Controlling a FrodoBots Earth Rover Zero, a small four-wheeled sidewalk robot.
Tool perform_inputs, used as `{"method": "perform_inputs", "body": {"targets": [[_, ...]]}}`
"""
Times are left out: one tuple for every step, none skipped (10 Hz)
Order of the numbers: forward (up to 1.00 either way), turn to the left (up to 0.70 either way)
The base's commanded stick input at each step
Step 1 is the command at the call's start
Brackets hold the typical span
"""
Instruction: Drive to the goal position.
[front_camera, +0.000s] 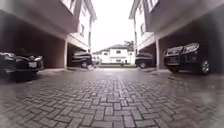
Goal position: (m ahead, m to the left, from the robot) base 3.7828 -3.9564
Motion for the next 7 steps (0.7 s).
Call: {"method": "perform_inputs", "body": {"targets": [[0.7,0.0],[0.7,0.0],[0.7,0.0],[0.7,0.0],[0.7,0.0],[0.7,0.0],[0.7,0.0]]}}
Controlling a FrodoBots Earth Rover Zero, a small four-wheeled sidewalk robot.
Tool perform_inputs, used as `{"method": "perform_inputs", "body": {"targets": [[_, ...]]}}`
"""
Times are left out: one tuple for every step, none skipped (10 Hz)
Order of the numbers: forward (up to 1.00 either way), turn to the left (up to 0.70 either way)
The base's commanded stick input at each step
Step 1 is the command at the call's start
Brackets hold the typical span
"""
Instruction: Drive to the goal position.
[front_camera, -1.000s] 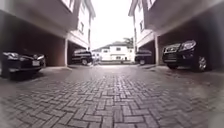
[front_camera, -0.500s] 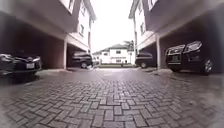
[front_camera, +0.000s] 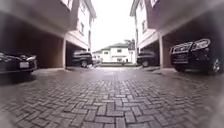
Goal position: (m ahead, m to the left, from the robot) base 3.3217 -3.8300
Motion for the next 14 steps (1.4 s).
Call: {"method": "perform_inputs", "body": {"targets": [[0.7,-0.31],[0.7,-0.33],[0.7,-0.35],[0.7,-0.35],[0.7,-0.35],[0.7,-0.35],[0.7,-0.17],[0.7,0.0],[0.7,0.0],[0.7,0.0],[0.7,0.0],[0.7,0.0],[0.7,0.0],[0.7,0.0]]}}
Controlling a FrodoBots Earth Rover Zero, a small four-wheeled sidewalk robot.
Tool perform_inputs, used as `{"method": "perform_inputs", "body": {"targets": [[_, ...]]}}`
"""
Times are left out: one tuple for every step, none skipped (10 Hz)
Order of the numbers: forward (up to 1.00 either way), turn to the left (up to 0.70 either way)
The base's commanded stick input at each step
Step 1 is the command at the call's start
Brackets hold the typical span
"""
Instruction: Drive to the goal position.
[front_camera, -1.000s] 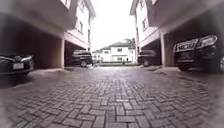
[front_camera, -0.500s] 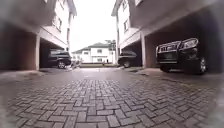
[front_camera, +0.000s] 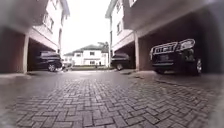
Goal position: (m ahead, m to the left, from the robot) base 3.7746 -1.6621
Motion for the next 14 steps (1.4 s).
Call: {"method": "perform_inputs", "body": {"targets": [[0.7,0.0],[0.7,0.0],[0.7,0.0],[0.7,0.0],[0.7,0.0],[0.7,0.0],[0.7,0.0],[0.7,0.0],[0.7,0.0],[0.7,0.0],[0.7,0.0],[0.7,0.0],[0.7,0.0],[0.7,0.0]]}}
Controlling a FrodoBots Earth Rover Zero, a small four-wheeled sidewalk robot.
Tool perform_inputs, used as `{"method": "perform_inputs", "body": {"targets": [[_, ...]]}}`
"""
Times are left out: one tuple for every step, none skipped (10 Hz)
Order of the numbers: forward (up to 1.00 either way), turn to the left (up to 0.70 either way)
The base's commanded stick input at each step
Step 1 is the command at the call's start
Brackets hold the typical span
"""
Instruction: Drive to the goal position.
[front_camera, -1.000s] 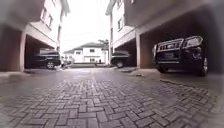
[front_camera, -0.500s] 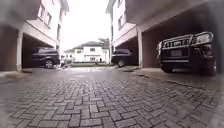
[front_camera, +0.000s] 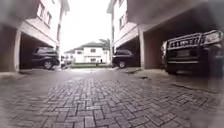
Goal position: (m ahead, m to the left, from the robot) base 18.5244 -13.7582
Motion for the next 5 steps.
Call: {"method": "perform_inputs", "body": {"targets": [[0.7,0.0],[0.7,0.0],[0.7,0.0],[0.7,0.0],[0.7,0.0]]}}
